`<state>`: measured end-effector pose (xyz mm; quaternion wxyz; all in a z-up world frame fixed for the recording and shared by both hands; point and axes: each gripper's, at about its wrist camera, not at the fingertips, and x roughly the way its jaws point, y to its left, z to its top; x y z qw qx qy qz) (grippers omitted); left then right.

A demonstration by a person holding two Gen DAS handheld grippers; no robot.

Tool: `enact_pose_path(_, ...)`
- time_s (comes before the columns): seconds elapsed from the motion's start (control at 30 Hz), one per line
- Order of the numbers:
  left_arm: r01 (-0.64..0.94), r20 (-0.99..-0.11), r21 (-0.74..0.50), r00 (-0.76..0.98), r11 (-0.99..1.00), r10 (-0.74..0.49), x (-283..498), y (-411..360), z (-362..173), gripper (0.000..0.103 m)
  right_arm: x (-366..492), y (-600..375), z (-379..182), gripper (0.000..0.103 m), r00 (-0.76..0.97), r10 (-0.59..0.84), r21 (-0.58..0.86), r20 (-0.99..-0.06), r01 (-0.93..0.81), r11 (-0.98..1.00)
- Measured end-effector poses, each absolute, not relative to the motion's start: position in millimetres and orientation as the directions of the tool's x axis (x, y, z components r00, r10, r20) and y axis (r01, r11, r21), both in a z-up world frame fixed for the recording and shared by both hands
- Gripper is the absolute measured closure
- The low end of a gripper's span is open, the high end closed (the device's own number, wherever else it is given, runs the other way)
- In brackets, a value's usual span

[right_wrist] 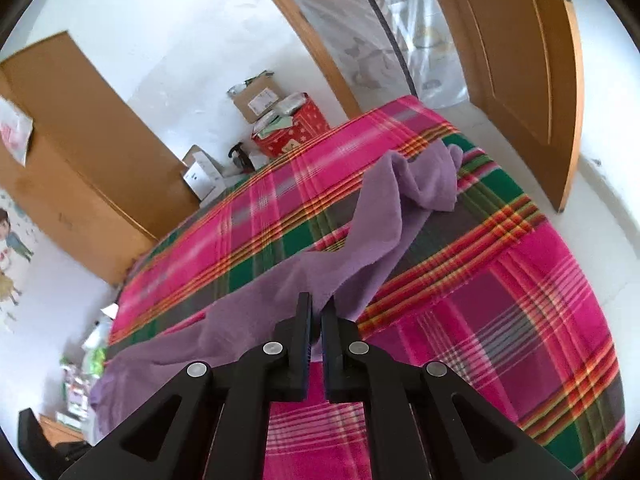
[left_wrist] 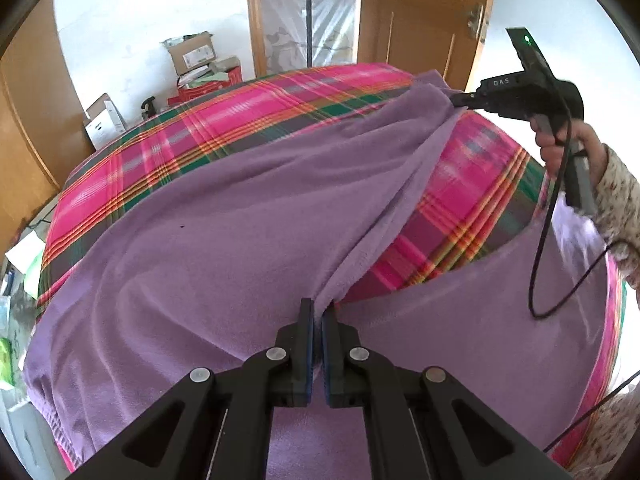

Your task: Fold clothes

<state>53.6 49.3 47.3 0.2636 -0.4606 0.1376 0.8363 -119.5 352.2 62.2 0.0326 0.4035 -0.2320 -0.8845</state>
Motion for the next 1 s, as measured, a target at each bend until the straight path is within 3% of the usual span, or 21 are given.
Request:
enact_pose_path(0.5, -0.574, -0.861, -0.018, -0.407, -0.818, 0.304, 53, 48, 40, 0.100, -83, 367, 38, 0.096, -0.565, -0.227, 0.382, -0.793, -0.171, -0.908)
enact_pose_path(0.8, -0.584, -0.867, -0.009, -0.400, -0.812, 0.297, 54, 51, 38, 0.100, -64, 395, 58, 0.094, -0.622, -0.122, 0.336, -0.773, -0.238, -0.911)
enact_pose_path(1.0, -0.567, -0.872, -0.017, -0.395, -0.823, 0.290, 52, 50, 38, 0.099, -84, 386, 75, 0.091, -0.674, -0.137, 0.320, -0.726, -0.155, -0.935)
